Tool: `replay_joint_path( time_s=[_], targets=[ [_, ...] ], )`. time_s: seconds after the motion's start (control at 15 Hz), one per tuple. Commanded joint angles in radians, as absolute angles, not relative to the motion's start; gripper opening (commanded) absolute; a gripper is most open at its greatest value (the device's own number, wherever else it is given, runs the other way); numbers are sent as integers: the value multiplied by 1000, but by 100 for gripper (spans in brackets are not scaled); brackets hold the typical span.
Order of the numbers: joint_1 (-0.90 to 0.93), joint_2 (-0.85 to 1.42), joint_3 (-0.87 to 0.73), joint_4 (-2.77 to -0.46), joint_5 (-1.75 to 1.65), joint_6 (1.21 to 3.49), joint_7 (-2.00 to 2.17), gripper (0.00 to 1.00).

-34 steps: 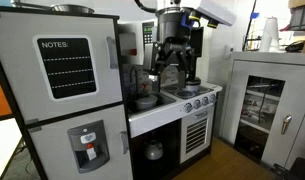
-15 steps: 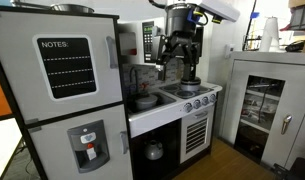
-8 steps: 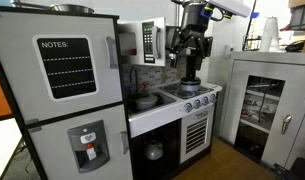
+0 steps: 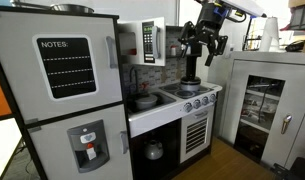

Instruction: Remove the orange bowl from the microwave

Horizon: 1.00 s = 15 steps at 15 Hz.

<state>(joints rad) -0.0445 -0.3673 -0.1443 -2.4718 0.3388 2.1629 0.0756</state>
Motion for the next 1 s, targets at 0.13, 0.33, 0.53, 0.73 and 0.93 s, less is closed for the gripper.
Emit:
replay_joint_path(
  time_s=[0.13, 0.33, 0.53, 0.73, 0.93],
  targets=[
    [-73, -375, -178, -2488, 550, 2244, 132, 100],
    [-55, -368, -168, -2491, 697, 2369, 117, 100],
    [-32, -345, -152, -2489, 834, 2495, 75, 100],
    [-2, -315, -134, -2485, 954, 2594, 17, 100],
    [49, -272, -134, -2468, 1077, 2684, -68, 100]
  ],
)
